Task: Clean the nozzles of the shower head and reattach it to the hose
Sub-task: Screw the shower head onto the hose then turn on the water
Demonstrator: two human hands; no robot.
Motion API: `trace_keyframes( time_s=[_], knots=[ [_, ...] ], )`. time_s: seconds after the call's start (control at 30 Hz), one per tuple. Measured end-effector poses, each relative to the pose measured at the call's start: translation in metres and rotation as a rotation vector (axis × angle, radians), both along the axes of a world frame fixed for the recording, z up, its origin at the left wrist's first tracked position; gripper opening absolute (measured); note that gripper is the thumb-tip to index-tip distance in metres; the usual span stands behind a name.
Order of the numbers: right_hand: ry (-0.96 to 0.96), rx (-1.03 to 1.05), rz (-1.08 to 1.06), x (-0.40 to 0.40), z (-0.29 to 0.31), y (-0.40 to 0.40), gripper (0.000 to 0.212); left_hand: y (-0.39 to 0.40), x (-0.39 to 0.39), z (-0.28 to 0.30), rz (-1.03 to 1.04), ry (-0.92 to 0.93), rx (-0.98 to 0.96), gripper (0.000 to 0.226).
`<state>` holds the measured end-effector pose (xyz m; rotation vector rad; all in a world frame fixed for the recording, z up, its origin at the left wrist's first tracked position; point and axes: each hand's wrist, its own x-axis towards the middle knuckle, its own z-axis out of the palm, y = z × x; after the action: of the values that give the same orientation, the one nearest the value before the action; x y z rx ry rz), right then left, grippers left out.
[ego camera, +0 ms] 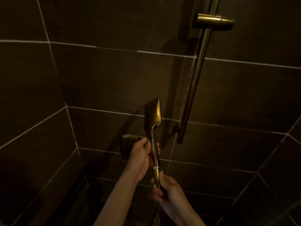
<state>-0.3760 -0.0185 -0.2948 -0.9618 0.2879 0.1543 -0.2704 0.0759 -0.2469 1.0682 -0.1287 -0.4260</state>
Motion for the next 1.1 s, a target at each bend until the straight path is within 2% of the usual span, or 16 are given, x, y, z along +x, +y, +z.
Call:
trace_keyframes(
  time_s=[0.13,0.2,0.33,0.47,0.57,0.73,0.9,0.97,1.1],
  knots=[
    [0.012,0.007,0.012,0.0,-0.003,0.003,0.036,-0.003,-0.002,-0.003,-0.015,0.07,-0.166,0.028],
    [0.012,0.003,0.014,-0.001,-0.004,0.003,0.036,-0.005,-0.003,-0.004,-0.006,0.016,-0.063,0.029],
    [0.001,-0.013,0.005,-0.001,-0.005,0.003,0.037,-0.009,-0.005,-0.002,0.059,-0.165,0.285,0.016],
    [0.033,-0.043,0.006,0.002,-0.006,0.004,0.036,-0.007,-0.004,0.0,0.056,-0.179,0.413,0.044],
    [0.043,-0.02,-0.018,0.003,-0.011,0.009,0.035,-0.005,-0.004,-0.003,0.053,-0.141,0.356,0.044],
    [0.034,0.019,-0.059,0.003,-0.018,0.004,0.035,0.004,0.001,-0.002,-0.031,0.005,0.023,0.018],
    [-0.023,0.014,-0.062,0.002,-0.014,-0.003,0.036,0.006,0.0,-0.001,-0.159,0.084,-0.197,0.029],
    [-0.04,-0.012,-0.045,0.002,-0.01,-0.002,0.036,0.003,0.0,-0.003,-0.148,0.111,-0.206,0.032],
    [-0.045,-0.071,-0.028,0.001,-0.004,0.001,0.036,-0.004,0.0,-0.011,-0.082,0.056,-0.049,0.039]
  ],
)
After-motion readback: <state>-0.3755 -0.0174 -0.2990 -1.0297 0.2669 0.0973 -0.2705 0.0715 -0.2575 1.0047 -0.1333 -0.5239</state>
